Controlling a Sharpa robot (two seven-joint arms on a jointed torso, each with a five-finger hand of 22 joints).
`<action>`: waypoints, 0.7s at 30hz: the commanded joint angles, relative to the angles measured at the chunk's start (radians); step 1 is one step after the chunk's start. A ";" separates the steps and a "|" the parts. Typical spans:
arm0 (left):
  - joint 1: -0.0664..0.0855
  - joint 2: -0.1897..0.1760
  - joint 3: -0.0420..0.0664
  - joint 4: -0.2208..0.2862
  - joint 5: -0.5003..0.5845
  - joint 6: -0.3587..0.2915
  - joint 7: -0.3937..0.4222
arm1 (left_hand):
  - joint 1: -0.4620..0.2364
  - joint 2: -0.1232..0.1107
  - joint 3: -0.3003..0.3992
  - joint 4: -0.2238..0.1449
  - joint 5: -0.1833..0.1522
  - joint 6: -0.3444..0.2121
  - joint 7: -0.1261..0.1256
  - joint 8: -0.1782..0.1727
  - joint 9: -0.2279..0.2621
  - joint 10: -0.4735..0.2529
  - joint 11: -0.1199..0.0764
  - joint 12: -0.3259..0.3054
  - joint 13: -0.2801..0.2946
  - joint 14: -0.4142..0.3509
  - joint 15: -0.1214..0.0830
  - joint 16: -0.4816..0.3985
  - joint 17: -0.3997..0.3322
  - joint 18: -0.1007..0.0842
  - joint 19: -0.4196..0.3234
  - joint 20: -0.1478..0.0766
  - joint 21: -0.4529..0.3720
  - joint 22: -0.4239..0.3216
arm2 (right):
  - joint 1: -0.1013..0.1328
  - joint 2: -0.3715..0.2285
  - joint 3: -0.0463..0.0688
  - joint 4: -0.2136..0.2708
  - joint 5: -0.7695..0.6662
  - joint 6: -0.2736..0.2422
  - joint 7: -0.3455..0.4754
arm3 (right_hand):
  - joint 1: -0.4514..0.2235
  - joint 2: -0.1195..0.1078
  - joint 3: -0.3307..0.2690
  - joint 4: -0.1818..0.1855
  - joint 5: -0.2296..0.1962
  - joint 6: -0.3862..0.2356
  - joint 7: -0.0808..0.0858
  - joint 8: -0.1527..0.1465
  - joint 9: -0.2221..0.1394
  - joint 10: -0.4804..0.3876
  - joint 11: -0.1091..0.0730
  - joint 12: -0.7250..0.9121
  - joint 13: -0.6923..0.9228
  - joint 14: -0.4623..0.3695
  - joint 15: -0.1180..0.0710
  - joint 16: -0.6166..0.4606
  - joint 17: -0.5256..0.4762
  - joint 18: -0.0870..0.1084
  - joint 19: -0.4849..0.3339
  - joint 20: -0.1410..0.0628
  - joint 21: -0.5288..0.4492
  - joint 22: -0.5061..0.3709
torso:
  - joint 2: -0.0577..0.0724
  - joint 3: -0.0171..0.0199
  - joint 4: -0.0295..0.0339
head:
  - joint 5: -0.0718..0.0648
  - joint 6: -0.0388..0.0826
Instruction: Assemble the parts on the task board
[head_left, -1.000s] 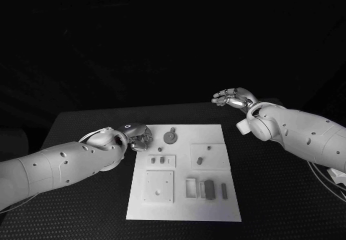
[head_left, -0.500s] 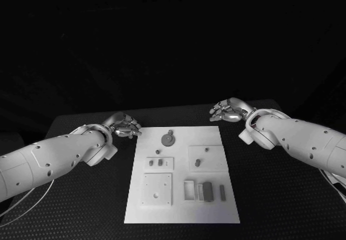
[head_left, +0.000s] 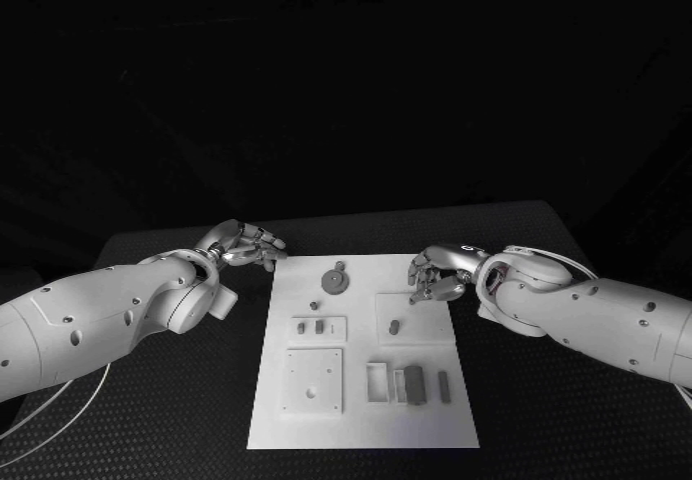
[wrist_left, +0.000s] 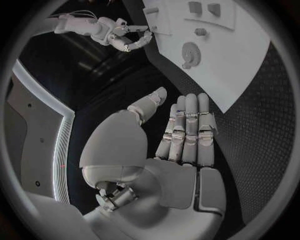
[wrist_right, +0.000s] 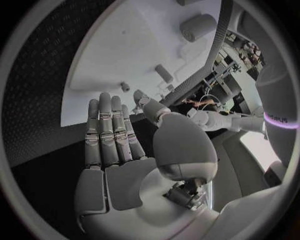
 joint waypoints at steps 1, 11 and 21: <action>0.001 0.002 0.001 0.008 0.130 0.021 0.052 | -0.014 -0.003 -0.011 -0.001 -0.005 -0.008 0.004 0.005 0.000 -0.008 0.003 0.001 -0.001 0.002 0.005 -0.008 0.000 -0.013 0.002 0.009 -0.006 -0.003 | -0.004 -0.001 -0.009 0.025 -0.241 0.014 -0.072 | 0.000 -0.015 -0.006 -0.001 0.000 0.011 0.000 -0.009 -0.003 0.009 0.000 -0.004 0.001 0.023 -0.011 0.008 0.012 0.013 0.025 -0.005 0.009 0.004 | 0.002 -0.0010 -0.0004 | -0.002 0.003; 0.001 -0.001 0.001 0.016 0.160 0.018 0.060 | -0.022 -0.001 -0.023 -0.001 -0.005 -0.011 0.004 0.005 -0.001 -0.011 0.004 0.000 -0.002 0.001 0.007 -0.020 0.002 -0.012 0.002 0.011 -0.014 -0.008 | -0.009 0.002 -0.031 0.054 -0.355 0.018 -0.111 | 0.001 -0.028 -0.003 -0.001 0.000 0.021 -0.003 -0.014 -0.008 0.022 -0.004 -0.014 0.004 0.045 -0.020 0.010 0.030 0.013 0.052 -0.015 0.013 0.008 | 0.004 -0.0008 0.0008 | -0.004 0.002; 0.001 -0.005 0.001 0.017 0.160 0.020 0.054 | -0.027 0.001 -0.028 0.000 -0.005 -0.014 0.005 0.005 -0.002 -0.015 0.005 -0.001 -0.003 0.001 0.009 -0.026 0.003 -0.012 0.003 0.012 -0.019 -0.010 | -0.020 0.018 -0.034 0.040 -0.363 0.019 -0.112 | 0.001 -0.014 0.001 -0.001 0.000 0.034 -0.007 -0.014 -0.009 0.029 -0.005 -0.020 0.006 0.053 -0.023 0.008 0.040 0.013 0.063 -0.019 0.013 0.012 | 0.005 -0.0006 0.0025 | -0.001 -0.004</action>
